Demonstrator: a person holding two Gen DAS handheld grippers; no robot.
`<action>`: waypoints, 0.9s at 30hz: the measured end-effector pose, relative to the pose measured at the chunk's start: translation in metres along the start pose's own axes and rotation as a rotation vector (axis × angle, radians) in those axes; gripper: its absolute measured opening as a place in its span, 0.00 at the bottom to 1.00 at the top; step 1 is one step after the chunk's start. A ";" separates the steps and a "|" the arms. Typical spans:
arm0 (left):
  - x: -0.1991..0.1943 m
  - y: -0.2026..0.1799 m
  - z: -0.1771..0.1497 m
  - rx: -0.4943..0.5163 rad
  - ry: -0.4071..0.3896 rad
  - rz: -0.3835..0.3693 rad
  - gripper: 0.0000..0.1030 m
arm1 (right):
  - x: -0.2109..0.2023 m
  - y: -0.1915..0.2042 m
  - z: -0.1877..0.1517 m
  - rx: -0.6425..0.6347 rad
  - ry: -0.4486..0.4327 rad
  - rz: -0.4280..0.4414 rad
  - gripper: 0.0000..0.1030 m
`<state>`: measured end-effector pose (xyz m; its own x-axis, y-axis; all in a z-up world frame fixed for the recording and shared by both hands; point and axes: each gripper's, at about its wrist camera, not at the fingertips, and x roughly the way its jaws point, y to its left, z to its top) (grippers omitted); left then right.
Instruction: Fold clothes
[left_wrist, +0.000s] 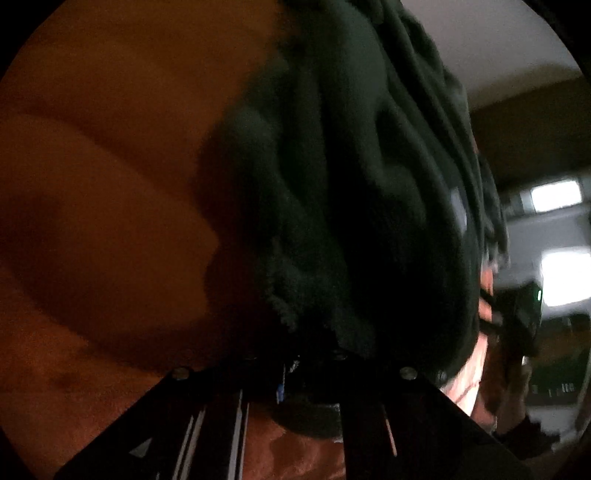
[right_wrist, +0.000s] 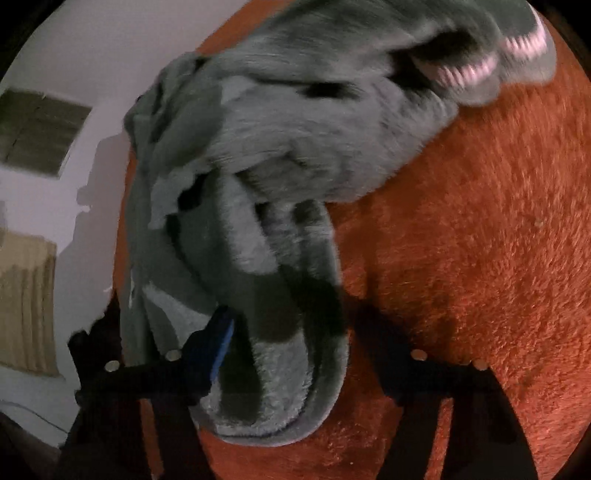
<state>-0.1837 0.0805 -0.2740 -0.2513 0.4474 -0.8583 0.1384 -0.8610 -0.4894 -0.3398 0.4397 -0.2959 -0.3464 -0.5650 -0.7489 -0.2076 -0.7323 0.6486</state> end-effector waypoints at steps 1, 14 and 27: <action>-0.010 0.002 0.002 -0.013 -0.042 0.026 0.07 | 0.001 -0.004 0.002 0.025 0.002 0.016 0.59; -0.153 0.132 0.069 -0.126 -0.490 0.660 0.07 | -0.066 -0.008 0.019 0.056 -0.179 0.040 0.08; -0.144 0.060 0.006 -0.218 -0.517 0.609 0.07 | -0.159 0.021 0.007 -0.066 -0.381 -0.082 0.00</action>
<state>-0.1446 -0.0368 -0.1790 -0.4735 -0.2958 -0.8296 0.5618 -0.8269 -0.0258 -0.2955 0.5166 -0.1627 -0.6485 -0.3312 -0.6854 -0.1933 -0.7992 0.5692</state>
